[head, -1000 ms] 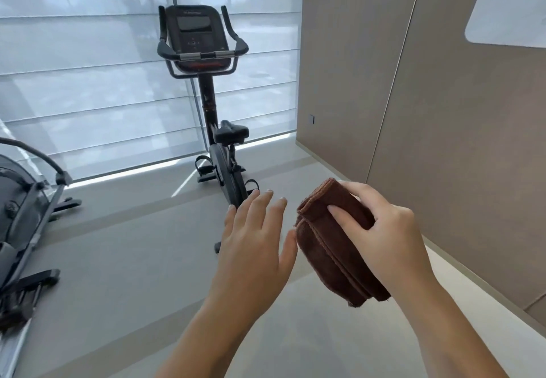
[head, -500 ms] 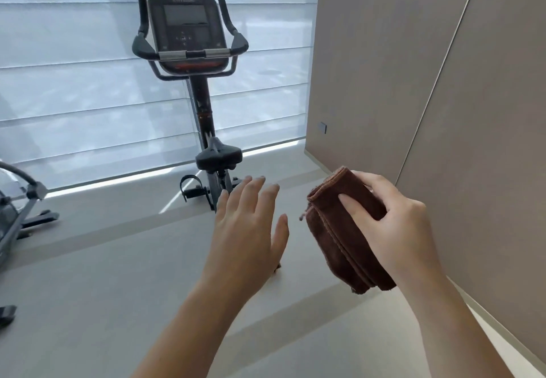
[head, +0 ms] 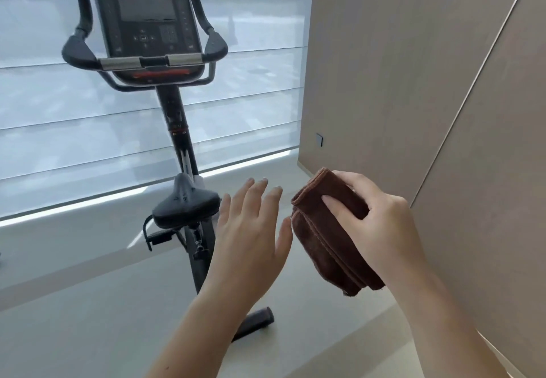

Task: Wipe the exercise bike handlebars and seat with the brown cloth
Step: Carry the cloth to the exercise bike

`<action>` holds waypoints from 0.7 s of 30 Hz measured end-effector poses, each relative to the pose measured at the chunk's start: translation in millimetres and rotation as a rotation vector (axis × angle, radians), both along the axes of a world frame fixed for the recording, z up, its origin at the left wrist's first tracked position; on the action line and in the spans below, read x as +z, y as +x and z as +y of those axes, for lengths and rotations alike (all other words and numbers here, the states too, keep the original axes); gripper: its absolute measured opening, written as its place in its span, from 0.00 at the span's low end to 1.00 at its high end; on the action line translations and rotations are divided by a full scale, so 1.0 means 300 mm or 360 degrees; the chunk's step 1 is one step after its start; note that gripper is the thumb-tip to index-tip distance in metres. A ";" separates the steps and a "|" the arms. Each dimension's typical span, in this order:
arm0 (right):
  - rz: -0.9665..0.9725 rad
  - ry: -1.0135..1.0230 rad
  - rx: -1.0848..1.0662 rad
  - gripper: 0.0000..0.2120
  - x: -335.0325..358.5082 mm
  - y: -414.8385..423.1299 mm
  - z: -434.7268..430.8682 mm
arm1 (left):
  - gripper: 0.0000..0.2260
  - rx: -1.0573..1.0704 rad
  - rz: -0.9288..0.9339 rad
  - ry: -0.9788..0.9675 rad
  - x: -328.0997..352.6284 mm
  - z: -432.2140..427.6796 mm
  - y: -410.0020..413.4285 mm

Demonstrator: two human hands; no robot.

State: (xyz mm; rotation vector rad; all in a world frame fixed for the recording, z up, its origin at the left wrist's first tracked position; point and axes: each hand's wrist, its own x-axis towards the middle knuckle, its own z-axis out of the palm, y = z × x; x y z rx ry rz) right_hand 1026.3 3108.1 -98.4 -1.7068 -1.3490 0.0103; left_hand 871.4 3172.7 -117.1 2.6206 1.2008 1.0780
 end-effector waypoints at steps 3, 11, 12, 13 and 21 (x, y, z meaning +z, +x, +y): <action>-0.0039 -0.0010 -0.0025 0.13 0.038 0.059 0.193 | 0.17 -0.0009 -0.0005 0.0031 0.021 0.201 0.065; -0.0053 0.0038 -0.0036 0.13 0.077 0.270 0.698 | 0.17 0.0005 0.0000 0.0045 0.042 0.713 0.275; -0.0049 0.0030 -0.0026 0.13 0.072 0.300 0.745 | 0.17 0.0008 0.0009 0.0029 0.038 0.758 0.303; -0.0042 0.0029 -0.0021 0.13 0.068 0.331 0.790 | 0.17 0.0007 0.0018 0.0022 0.035 0.802 0.333; -0.0016 0.0058 0.0085 0.14 0.052 0.692 1.171 | 0.17 0.0111 0.0026 0.0080 0.017 1.149 0.688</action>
